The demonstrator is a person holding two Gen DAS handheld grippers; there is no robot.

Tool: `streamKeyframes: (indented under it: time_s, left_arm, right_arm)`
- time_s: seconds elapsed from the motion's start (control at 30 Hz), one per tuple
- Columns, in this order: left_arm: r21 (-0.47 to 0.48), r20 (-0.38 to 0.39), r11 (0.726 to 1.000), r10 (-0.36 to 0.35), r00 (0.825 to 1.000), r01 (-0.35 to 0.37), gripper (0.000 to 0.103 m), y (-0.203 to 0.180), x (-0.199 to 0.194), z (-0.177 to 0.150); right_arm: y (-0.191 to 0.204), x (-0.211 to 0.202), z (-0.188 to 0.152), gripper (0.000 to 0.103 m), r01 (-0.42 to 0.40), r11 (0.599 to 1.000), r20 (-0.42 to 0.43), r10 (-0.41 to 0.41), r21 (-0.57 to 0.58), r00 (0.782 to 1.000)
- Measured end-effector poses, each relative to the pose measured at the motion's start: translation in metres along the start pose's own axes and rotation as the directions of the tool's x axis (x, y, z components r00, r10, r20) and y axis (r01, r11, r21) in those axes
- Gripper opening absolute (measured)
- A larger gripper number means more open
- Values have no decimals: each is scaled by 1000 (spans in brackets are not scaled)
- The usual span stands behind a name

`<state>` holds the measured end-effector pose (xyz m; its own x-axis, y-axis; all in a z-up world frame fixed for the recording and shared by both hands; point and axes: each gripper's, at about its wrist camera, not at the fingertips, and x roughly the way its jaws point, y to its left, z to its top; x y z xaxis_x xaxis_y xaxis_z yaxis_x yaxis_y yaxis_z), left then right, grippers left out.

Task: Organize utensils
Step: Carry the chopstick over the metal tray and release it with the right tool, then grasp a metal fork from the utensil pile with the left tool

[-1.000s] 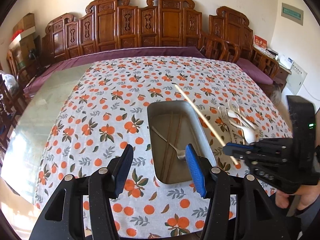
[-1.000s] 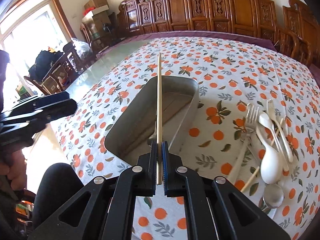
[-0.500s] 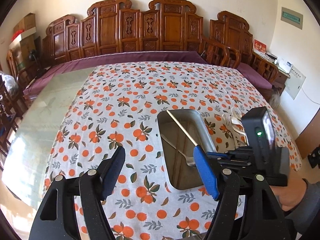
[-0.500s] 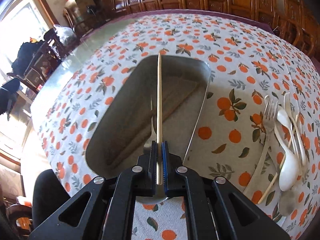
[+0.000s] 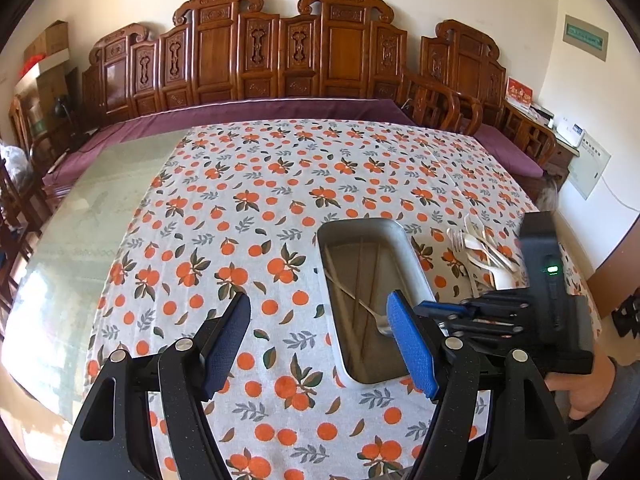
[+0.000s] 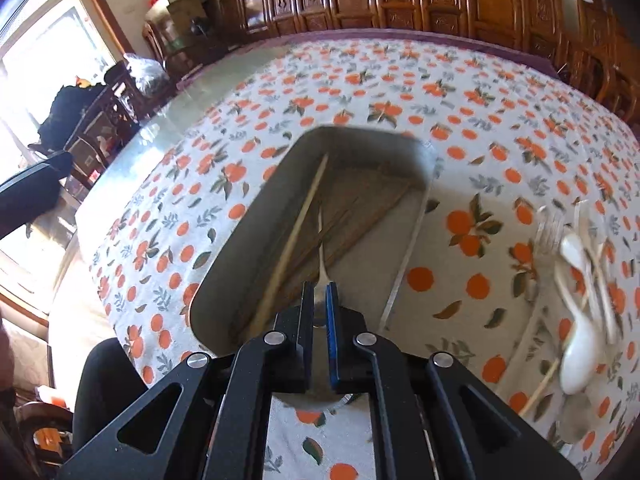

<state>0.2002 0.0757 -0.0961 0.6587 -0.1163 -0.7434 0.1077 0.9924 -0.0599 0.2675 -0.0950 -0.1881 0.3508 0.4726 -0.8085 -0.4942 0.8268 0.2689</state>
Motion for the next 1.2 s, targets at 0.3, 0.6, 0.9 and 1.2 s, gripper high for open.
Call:
streamKeyframes:
  time_s: [0.3,0.6,0.9,1.2]
  left_arm:
    - [11,5,999,-31,1000,31,68,-18,-8,9]
    - [50,21,997,-63,998,62,68,-47,-20,18]
    - [82,-7,992,-99,995,99,75,-72,-7,22]
    - [124,-70,980,-145,987,153,75,-117,40,23]
  right_arm:
    - [-14,-77,-10,8,75,996,109,-70,-40,992]
    - [-43,-140,-21,8,153,988,186,-151,2,971]
    - [-85,-162,-44,18,185,980,193,-196,74,961]
    - [-131,-147,-63,27,217,969,153,-234,120,960]
